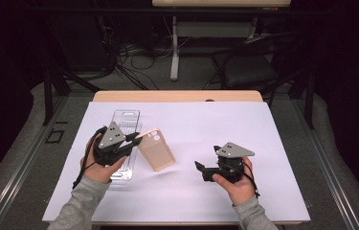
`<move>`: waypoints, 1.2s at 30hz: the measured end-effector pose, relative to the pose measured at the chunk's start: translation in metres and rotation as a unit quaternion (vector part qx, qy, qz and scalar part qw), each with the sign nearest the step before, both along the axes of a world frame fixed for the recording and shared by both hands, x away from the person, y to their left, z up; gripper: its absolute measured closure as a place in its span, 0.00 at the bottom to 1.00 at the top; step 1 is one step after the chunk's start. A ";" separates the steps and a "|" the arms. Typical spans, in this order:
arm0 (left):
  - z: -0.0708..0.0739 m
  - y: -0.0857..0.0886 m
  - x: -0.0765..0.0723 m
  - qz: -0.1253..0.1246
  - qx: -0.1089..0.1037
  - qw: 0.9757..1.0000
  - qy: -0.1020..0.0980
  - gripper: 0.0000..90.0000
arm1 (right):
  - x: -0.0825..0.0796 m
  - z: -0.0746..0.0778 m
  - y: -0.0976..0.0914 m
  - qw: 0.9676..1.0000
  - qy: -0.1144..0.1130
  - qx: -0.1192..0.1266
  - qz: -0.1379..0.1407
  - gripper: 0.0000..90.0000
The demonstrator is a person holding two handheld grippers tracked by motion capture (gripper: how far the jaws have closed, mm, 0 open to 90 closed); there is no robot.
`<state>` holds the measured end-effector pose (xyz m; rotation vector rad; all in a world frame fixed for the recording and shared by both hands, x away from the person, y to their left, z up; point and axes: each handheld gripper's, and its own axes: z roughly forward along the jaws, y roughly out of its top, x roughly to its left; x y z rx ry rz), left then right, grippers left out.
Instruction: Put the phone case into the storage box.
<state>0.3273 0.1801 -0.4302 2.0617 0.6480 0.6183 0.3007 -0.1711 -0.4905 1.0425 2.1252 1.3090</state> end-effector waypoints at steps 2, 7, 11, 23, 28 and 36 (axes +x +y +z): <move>0.000 0.000 0.000 0.000 -0.001 1.000 0.000 0.87 | 0.000 -0.001 -0.003 1.000 0.002 0.005 -0.004 0.09; -0.001 0.000 0.000 -0.001 -0.002 1.000 0.000 0.87 | -0.001 -0.005 -0.008 1.000 0.007 0.010 -0.003 0.00; -0.002 -0.001 0.000 -0.003 0.000 1.000 -0.002 0.87 | -0.002 -0.008 -0.011 1.000 0.008 0.012 -0.008 0.00; -0.004 -0.010 0.005 -0.015 0.016 1.000 0.003 0.87 | -0.001 -0.015 -0.016 0.999 0.002 0.015 -0.033 0.00; 0.000 -0.014 0.006 -0.020 0.018 1.000 0.002 0.87 | -0.001 -0.016 -0.016 0.999 0.004 0.016 -0.034 0.00; 0.005 -0.014 0.018 -0.032 0.021 0.999 0.016 0.87 | -0.001 -0.018 -0.015 0.999 0.011 0.013 -0.033 0.00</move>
